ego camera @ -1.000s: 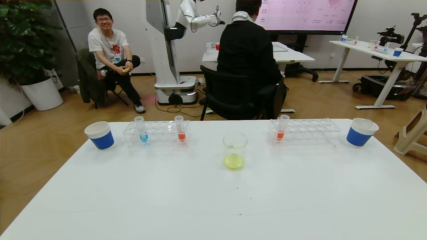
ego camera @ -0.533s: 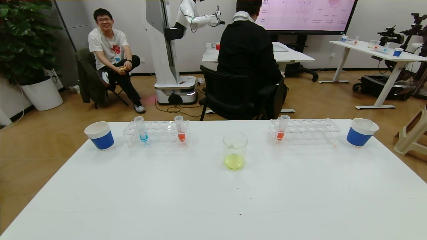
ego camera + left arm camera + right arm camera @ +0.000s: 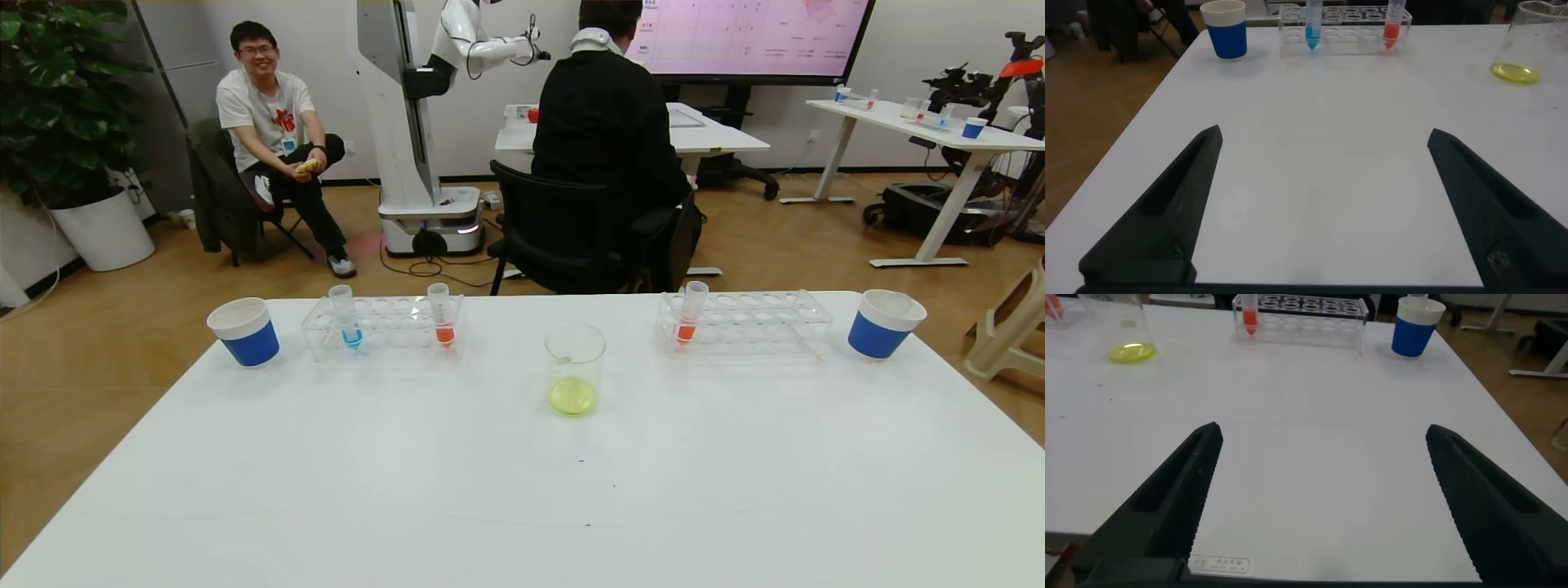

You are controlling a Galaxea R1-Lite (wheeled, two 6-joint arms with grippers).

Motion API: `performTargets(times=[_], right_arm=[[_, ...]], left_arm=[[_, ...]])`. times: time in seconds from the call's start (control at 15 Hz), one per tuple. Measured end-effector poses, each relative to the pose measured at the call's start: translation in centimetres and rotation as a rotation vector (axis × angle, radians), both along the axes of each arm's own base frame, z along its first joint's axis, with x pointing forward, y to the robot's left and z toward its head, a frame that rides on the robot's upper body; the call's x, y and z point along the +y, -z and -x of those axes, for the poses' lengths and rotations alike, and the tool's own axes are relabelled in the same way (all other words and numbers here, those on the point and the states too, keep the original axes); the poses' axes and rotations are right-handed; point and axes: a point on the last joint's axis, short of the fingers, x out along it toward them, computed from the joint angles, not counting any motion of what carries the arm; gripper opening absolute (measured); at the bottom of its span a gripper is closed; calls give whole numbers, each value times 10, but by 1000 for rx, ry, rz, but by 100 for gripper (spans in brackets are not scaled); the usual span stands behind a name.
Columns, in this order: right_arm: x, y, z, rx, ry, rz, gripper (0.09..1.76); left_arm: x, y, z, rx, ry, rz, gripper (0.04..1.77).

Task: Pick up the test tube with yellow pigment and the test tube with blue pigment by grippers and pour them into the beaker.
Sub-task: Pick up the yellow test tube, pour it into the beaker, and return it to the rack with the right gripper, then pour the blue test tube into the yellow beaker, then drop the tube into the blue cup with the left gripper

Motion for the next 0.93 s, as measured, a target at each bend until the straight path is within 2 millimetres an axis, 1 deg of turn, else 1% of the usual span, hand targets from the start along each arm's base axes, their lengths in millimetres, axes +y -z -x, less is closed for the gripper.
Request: performTargets(times=[0.27, 0.33, 0.47, 0.6, 0.73, 0.87, 0.93], right_arm=[[0, 0, 0, 0, 1, 0, 174], [0, 0, 0, 0, 1, 0, 174], [0, 0, 0, 0, 1, -1, 174], [0, 0, 0, 0, 1, -1, 174], [0, 0, 0, 0, 1, 0, 174], [0, 0, 0, 0, 1, 0, 174], [0, 0, 0, 0, 1, -1, 174]], left_arm=[[0, 0, 0, -3, 7, -6, 175], [0, -4, 1, -12, 14, -9, 175], [-1, -23, 4, -41, 30, -11, 175], [-1, -56, 2, -50, 47, -3, 175], [-1, -97, -10, -62, 59, 9, 175], [-1, -132, -33, -86, 65, 19, 175], [-2, -146, -52, -93, 64, 22, 175]])
